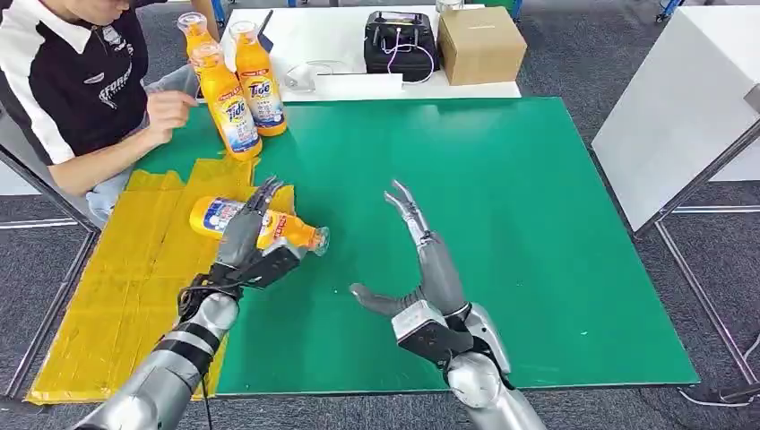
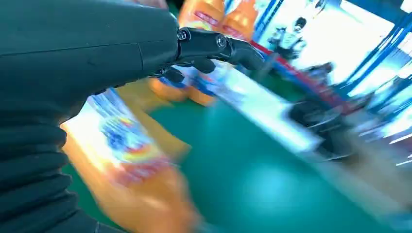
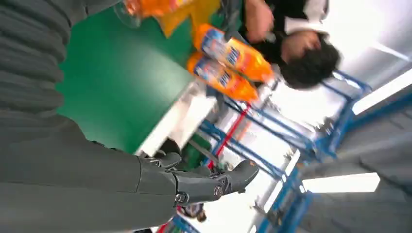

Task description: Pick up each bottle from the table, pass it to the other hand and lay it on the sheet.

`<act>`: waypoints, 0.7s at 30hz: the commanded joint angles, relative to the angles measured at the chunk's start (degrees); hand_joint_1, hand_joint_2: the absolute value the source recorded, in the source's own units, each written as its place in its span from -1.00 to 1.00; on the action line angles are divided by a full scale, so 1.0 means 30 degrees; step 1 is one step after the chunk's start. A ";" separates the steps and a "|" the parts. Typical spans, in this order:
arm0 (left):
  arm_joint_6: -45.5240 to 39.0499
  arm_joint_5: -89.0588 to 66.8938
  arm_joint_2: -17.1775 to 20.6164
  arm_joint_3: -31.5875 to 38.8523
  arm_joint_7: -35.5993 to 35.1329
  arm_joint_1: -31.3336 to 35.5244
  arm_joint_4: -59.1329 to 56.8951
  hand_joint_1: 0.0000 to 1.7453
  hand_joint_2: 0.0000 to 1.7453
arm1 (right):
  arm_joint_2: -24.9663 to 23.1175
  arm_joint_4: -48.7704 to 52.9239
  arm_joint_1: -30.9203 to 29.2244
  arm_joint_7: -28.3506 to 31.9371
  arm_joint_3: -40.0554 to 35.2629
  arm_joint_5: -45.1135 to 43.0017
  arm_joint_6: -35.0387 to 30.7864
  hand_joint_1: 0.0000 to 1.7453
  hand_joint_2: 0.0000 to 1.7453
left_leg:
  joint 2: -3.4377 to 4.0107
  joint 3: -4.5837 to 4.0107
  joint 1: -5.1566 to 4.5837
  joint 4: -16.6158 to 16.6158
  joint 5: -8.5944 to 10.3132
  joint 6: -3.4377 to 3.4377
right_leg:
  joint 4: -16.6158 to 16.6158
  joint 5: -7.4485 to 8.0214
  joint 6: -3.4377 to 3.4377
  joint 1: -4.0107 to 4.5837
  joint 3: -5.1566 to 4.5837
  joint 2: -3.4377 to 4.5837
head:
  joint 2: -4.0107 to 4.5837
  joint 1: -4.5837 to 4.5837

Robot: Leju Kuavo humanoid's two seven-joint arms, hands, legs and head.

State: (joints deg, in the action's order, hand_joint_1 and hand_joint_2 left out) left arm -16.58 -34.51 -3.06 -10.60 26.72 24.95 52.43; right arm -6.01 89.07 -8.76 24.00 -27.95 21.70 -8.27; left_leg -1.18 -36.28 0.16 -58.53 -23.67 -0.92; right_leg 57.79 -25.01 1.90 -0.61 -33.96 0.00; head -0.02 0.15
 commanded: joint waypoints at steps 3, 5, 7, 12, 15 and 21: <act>0.4021 1.0421 -0.1471 0.2408 0.0260 -0.4060 0.9825 -1.00 1.00 | 0.0568 0.3323 0.1979 0.1683 0.2649 -0.2004 -0.2092 -1.00 1.00 | 0.0044 0.0065 0.0032 -0.0020 -0.0061 0.0005 | -0.0032 -0.0032 -0.0010 0.0039 0.0097 0.0011 | 0.0000 0.0000; 0.4270 1.0768 -0.1313 0.2233 0.0189 -0.4312 0.9681 -1.00 1.00 | 0.0684 0.3530 0.2367 0.1666 0.3030 -0.3167 -0.1181 -1.00 1.00 | 0.0005 0.0022 0.0008 0.0003 -0.0019 0.0005 | -0.0026 -0.0010 -0.0008 0.0016 0.0044 -0.0012 | 0.0000 -0.0007; 0.4312 1.1013 -0.1242 0.2173 -0.0115 -0.4953 0.8901 -1.00 1.00 | 0.0751 0.3006 0.3022 0.1262 0.3473 -0.3914 -0.0411 -1.00 1.00 | 0.0007 0.0043 0.0001 0.0015 -0.0020 0.0005 | -0.0036 -0.0010 -0.0007 0.0015 0.0063 -0.0008 | 0.0000 -0.0007; 0.6235 1.2030 -0.0739 0.1587 -0.0665 -0.6113 0.8766 -1.00 1.00 | 0.0904 0.2953 0.3968 0.1267 0.4812 -0.5103 0.0696 -1.00 1.00 | 0.0025 0.0126 0.0017 0.0044 -0.0040 0.0005 | -0.0089 -0.0019 -0.0009 0.0038 0.0162 -0.0005 | 0.0000 -0.0007; 0.6249 1.2035 -0.0750 0.1570 -0.0657 -0.6329 0.8863 -1.00 1.00 | 0.0955 0.2999 0.4065 0.1279 0.4966 -0.5166 0.0841 -1.00 1.00 | 0.0017 0.0094 0.0008 0.0026 -0.0042 0.0002 | -0.0062 -0.0024 -0.0005 0.0028 0.0125 -0.0006 | 0.0000 -0.0001; 0.6964 1.2151 -0.0524 0.1098 -0.0881 -0.7438 0.9672 -1.00 1.00 | 0.0870 0.2712 0.4482 0.0656 0.5708 -0.5520 0.1411 -1.00 1.00 | 0.0018 0.0047 -0.0001 0.0022 -0.0024 0.0004 | -0.0043 -0.0009 -0.0007 0.0013 0.0068 0.0001 | 0.0000 -0.0007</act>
State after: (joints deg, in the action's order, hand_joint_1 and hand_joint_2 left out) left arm 3.06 1.62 -5.94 -5.64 25.00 5.78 80.22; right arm -4.42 98.62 3.43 27.54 -15.17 6.18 -5.53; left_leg -1.20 -36.30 0.13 -58.52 -23.71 -0.93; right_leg 57.76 -25.01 1.91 -0.61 -33.95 0.00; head -0.02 0.13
